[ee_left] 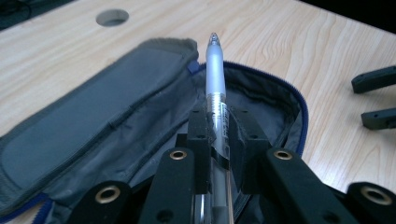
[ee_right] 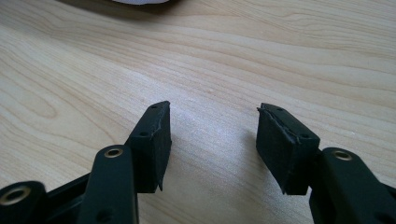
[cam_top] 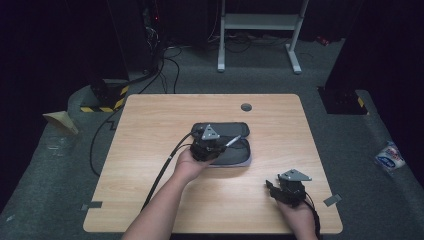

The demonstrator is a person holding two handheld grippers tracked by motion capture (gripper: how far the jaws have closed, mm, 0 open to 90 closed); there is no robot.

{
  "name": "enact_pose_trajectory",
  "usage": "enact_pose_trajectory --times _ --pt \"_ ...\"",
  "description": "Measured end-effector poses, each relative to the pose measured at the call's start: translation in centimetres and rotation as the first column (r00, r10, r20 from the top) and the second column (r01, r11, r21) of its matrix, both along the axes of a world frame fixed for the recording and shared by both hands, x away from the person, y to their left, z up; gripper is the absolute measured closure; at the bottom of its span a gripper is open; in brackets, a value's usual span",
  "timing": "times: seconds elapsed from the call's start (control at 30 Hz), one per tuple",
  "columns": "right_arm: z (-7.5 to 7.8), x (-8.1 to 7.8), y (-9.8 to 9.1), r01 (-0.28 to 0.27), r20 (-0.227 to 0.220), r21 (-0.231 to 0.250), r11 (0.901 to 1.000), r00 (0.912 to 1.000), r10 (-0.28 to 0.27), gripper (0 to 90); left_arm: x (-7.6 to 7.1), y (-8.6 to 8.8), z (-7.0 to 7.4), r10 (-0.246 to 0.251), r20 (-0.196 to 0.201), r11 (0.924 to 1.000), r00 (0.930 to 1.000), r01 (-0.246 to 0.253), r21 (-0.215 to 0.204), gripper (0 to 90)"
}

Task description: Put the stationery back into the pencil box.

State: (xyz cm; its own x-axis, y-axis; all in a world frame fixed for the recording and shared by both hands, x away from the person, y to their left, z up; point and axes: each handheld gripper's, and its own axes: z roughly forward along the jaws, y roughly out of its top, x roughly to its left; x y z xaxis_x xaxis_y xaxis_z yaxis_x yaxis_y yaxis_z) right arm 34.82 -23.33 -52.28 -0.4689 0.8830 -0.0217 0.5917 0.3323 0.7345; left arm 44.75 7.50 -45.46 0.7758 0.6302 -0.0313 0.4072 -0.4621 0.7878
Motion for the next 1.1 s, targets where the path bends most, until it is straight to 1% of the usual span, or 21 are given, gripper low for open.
enact_pose_trajectory --times 0.07,0.1,0.13,0.2,0.23,0.3,0.37,0.43,0.57,0.6,0.63,0.67,0.7,0.77,0.8,0.87,0.9,1.0,1.1 --pt "0.0 0.0 0.0 0.002 0.0 0.0 1.0 1.0 -0.002 44.9 0.2 -0.1 -0.3 -0.01 -0.012 0.9997 0.9999 0.01 0.021 79.0" --pt "0.0 0.0 0.0 0.002 0.0 0.0 1.0 1.0 -0.002 44.9 0.3 -0.2 -0.5 -0.012 -0.022 0.9996 0.9997 0.013 0.027 79.0" --pt "0.0 0.0 0.0 0.002 0.0 0.0 1.0 1.0 -0.002 44.9 0.3 -0.2 -0.5 -0.012 -0.022 0.9996 0.9997 0.013 0.027 79.0" --pt "0.0 0.0 0.0 0.002 0.0 -0.001 1.0 1.0 -0.002 45.0 0.7 -0.5 -0.8 -0.022 -0.042 0.9984 0.9989 0.025 0.052 79.0" --pt "0.0 0.0 0.0 0.002 0.0 0.0 1.0 1.0 -0.002 45.0 0.7 -0.5 -0.8 -0.022 -0.042 0.9984 0.9989 0.025 0.052 79.0" --pt "0.0 0.0 0.0 0.002 0.0 0.0 1.0 1.0 -0.002 45.0 1.0 -0.7 -0.9 -0.021 -0.05 0.9974 0.9985 0.025 0.068 79.0" --pt "0.0 0.0 0.0 0.002 0.0 0.0 1.0 1.0 -0.002 45.0 1.1 -0.8 -1.0 -0.018 -0.053 0.9974 0.9984 0.022 0.068 78.9" --pt "0.0 0.0 0.0 0.002 0.0 0.0 1.0 1.0 -0.002 45.0 1.2 -1.1 -1.1 -0.011 -0.056 0.9972 0.9984 0.015 0.073 78.9" --pt "0.0 0.0 0.0 0.002 0.0 -0.001 1.0 1.0 -0.002 45.0 1.3 -1.4 -1.2 0.011 -0.059 0.995 0.9982 -0.005 0.1 78.7" --pt "0.0 0.0 0.0 0.002 0.0 -0.001 1.0 1.0 -0.002 45.0 1.3 -1.4 -1.2 0.011 -0.059 0.995 0.9982 -0.005 0.1 78.5" --pt "0.0 0.0 0.0 0.002 0.0 -0.001 1.0 1.0 -0.002 45.0 1.3 -1.4 -1.3 0.026 -0.051 0.994 0.9983 -0.021 0.107 78.5" --pt "0.0 0.0 0.0 0.001 0.0 0.0 1.0 1.0 -0.001 45.0 1.4 -1.3 -1.2 0.04 -0.05 0.9932 0.9979 -0.034 0.111 73.7" --pt "0.0 -0.1 0.0 0.001 0.0 0.0 1.0 1.0 -0.001 45.0 1.3 -1.2 -1.1 0.052 -0.049 0.9941 0.9974 -0.047 0.098 71.6" --pt "0.0 0.0 0.0 -0.001 0.001 -0.002 1.0 1.0 0.001 45.0 1.3 -1.2 -1.0 0.057 -0.042 0.994 0.9975 -0.053 0.096 68.6" --pt "0.0 0.0 0.0 -0.003 0.003 -0.002 1.0 1.0 0.003 45.0 1.2 -1.0 -0.8 0.065 -0.032 0.9939 0.9974 -0.061 0.092 67.1" --pt "0.0 0.0 0.0 -0.001 0.002 -0.002 1.0 1.0 0.001 45.0 1.2 -0.9 -0.7 0.064 -0.028 0.9941 0.9975 -0.061 0.09 66.1" --pt "0.0 0.0 0.0 -0.001 0.002 -0.002 1.0 1.0 0.001 45.0 1.0 -0.8 -0.5 0.072 -0.018 0.9942 0.9973 -0.07 0.081 65.4" --pt "0.0 0.0 0.0 -0.002 0.003 -0.002 1.0 1.0 0.002 44.9 0.7 -0.6 -0.3 0.078 -0.006 0.9947 0.9969 -0.077 0.068 63.7" --pt "0.0 0.0 0.0 0.001 -0.001 0.001 1.0 1.0 -0.001 45.0 0.3 -0.3 -0.1 0.083 0.003 0.9945 0.9966 -0.083 0.065 61.0"
